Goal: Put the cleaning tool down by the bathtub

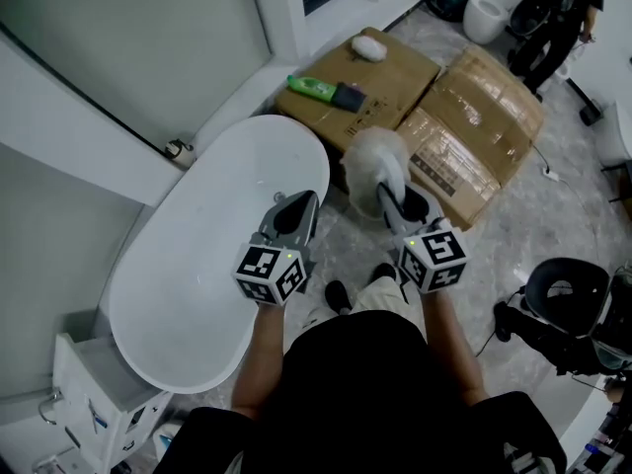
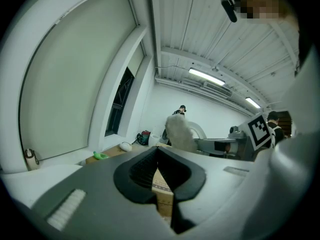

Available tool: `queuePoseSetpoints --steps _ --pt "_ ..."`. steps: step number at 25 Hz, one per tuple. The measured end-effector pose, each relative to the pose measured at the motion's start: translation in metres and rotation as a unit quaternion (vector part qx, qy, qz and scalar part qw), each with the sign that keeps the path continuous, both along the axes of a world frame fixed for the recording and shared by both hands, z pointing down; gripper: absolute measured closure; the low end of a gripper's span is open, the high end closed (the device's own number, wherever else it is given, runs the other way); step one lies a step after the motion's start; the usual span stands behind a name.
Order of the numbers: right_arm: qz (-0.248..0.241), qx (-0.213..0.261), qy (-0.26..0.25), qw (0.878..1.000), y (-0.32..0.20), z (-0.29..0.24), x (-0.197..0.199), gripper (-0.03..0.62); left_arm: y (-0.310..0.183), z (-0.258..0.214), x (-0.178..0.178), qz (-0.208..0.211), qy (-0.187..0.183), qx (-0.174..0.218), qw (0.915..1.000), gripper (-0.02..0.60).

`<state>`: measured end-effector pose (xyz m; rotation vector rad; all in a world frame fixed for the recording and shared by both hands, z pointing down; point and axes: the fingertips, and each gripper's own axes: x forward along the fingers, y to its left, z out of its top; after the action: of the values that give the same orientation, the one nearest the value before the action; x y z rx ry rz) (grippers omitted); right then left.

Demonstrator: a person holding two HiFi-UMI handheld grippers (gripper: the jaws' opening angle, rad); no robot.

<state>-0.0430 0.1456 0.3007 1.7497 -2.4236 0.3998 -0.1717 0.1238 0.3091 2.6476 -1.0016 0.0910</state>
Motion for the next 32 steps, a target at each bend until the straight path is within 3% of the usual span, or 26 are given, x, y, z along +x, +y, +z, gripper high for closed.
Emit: queuePoseSetpoints --steps 17,32 --pt "-0.031 0.000 -0.014 0.999 -0.067 0.002 0.014 0.500 -0.053 0.006 0.008 -0.038 -0.010 -0.006 0.9992 0.584" --pt "-0.089 0.011 -0.015 0.996 -0.197 -0.011 0.070 0.500 -0.163 -0.012 0.060 -0.099 -0.014 0.012 0.9950 0.583"
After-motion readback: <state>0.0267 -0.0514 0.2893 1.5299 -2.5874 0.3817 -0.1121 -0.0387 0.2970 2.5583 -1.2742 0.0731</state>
